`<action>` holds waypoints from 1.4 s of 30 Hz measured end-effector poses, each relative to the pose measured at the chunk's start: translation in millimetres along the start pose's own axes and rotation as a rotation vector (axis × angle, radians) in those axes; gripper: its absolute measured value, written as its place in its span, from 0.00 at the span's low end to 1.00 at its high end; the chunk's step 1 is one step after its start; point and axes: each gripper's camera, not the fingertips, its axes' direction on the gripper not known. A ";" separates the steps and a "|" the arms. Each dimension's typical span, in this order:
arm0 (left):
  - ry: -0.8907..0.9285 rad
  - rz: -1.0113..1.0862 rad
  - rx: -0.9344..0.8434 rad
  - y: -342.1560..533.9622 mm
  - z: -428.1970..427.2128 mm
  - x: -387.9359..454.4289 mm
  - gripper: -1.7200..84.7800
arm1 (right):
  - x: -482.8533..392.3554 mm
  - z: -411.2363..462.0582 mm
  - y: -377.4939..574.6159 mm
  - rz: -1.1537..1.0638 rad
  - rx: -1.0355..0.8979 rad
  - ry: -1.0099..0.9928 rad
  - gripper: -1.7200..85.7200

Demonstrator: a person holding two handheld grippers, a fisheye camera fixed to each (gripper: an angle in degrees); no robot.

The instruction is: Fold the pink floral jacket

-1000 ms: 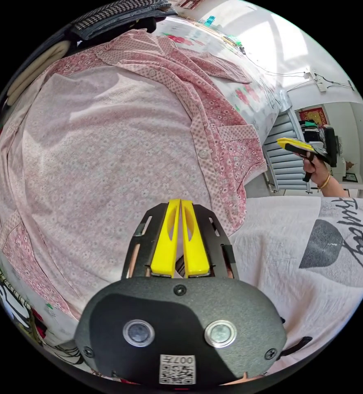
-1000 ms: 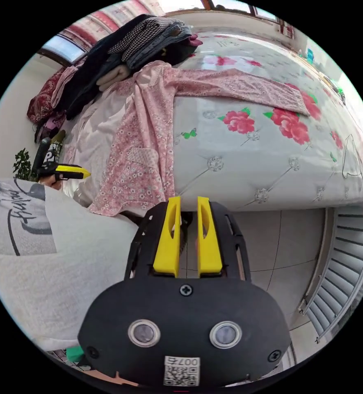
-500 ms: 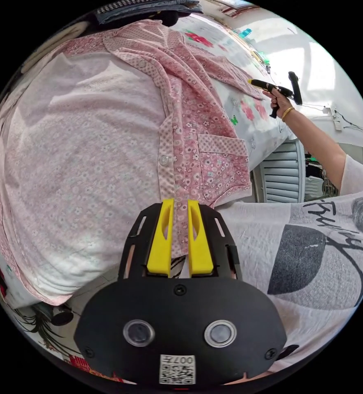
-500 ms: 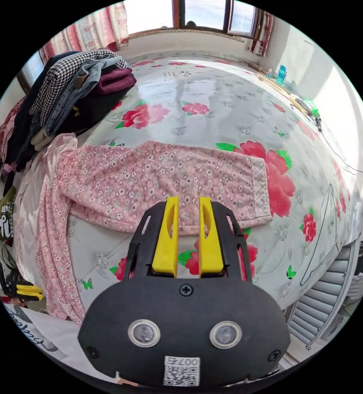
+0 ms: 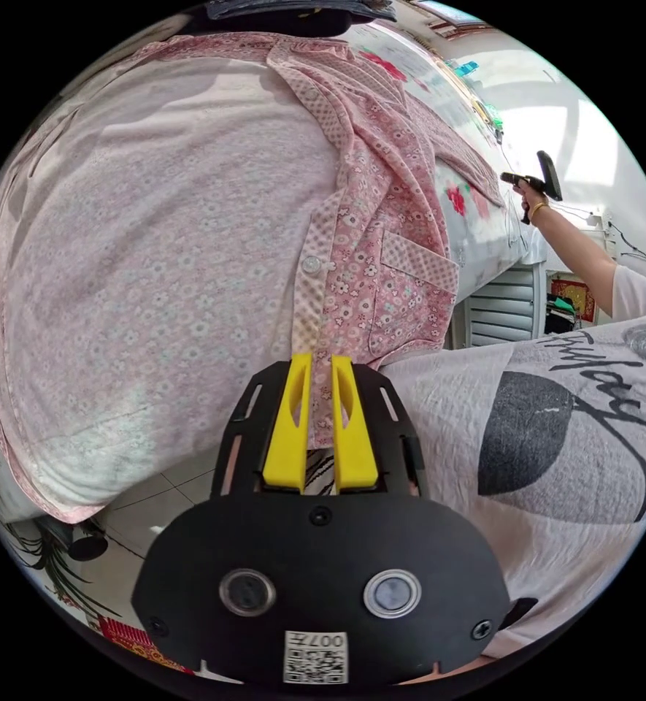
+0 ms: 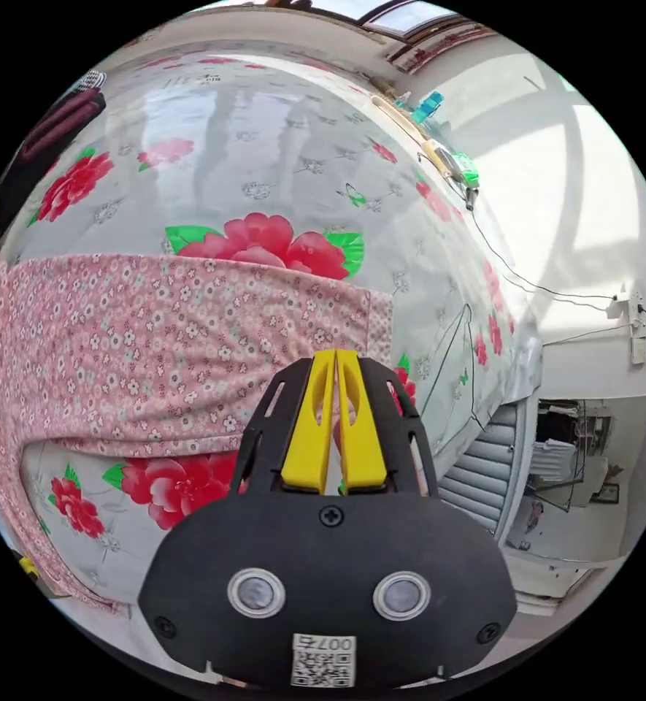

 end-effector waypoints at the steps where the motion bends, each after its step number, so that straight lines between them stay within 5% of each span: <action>1: -0.007 0.001 0.002 3.3 -1.9 -0.1 0.08 | -3.0 -11.9 0.1 0.003 0.050 -0.019 0.02; 3: -0.023 0.000 0.026 19.3 -11.0 -1.7 0.08 | -36.7 -63.8 -0.7 -0.098 0.242 -0.207 0.03; 9: -0.079 0.015 0.127 50.0 -30.6 -6.3 0.11 | -206.8 -162.0 -16.8 -0.598 0.403 -0.640 0.05; 13: -0.123 0.049 0.140 51.4 -32.3 -2.3 0.10 | -309.2 -182.9 -22.0 -0.824 0.414 -0.598 0.06; 18: -0.129 0.119 0.136 57.6 -39.7 -4.9 0.01 | -387.7 -145.5 -37.6 -0.920 0.201 -0.489 0.04; 21: -0.055 0.084 0.157 68.8 -50.5 -15.8 0.01 | -379.6 -134.8 -33.8 -0.877 0.234 -0.406 0.03; 32: 0.061 -0.075 0.415 156.5 -116.8 -22.0 0.01 | -284.8 -171.3 -31.7 -0.669 0.436 -0.609 0.02; 42: 0.008 -0.066 0.286 184.6 -94.3 -12.7 0.12 | -235.2 -147.1 -14.4 -0.581 0.422 -0.686 0.02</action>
